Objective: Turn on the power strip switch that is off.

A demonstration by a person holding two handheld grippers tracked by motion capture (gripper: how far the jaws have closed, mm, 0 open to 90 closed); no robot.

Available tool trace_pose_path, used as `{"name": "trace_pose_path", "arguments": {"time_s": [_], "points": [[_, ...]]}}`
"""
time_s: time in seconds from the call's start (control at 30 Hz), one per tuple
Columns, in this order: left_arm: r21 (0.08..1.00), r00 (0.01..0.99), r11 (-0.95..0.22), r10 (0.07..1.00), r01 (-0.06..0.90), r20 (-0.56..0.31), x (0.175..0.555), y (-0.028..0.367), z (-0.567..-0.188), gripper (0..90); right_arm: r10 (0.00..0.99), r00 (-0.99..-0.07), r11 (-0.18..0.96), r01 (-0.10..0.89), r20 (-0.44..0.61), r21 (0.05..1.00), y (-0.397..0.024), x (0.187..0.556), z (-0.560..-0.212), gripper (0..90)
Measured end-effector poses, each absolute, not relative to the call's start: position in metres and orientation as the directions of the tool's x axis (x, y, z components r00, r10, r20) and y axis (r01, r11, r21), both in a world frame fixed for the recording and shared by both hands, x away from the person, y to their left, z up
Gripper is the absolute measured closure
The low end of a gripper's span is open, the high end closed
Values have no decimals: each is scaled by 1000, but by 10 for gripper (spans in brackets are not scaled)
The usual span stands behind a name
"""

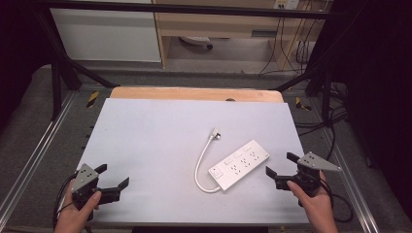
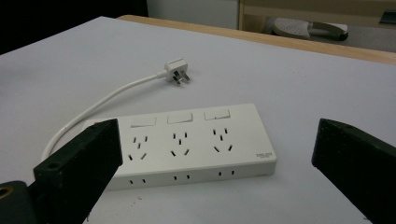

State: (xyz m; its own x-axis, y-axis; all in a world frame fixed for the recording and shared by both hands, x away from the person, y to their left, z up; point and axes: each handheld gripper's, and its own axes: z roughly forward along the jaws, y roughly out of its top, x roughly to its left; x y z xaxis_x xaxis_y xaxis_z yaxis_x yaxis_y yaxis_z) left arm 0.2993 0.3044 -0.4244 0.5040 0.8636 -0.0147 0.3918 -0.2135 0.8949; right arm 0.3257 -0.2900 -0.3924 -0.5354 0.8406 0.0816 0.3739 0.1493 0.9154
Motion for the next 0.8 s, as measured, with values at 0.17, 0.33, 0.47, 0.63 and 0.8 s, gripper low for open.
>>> {"name": "trace_pose_path", "arguments": {"time_s": [0.17,0.33,0.47,0.63,0.8], "points": [[894,506,-217,862,391,-13,299,304,-425,58,834,-547,151,361,78,920,-285,327,-389,24],[896,507,-212,862,391,-17,299,303,-425,58,823,-565,164,347,66,923,-279,329,-383,24],[894,508,-217,861,391,-13,299,304,-424,58,814,-578,178,337,54,925,-274,329,-379,25],[894,508,-218,861,391,-12,299,303,-424,58,806,-589,180,333,55,925,-270,330,-375,26],[894,507,-218,862,392,-12,299,303,-424,58,800,-598,181,329,56,927,-267,333,-371,26]]}}
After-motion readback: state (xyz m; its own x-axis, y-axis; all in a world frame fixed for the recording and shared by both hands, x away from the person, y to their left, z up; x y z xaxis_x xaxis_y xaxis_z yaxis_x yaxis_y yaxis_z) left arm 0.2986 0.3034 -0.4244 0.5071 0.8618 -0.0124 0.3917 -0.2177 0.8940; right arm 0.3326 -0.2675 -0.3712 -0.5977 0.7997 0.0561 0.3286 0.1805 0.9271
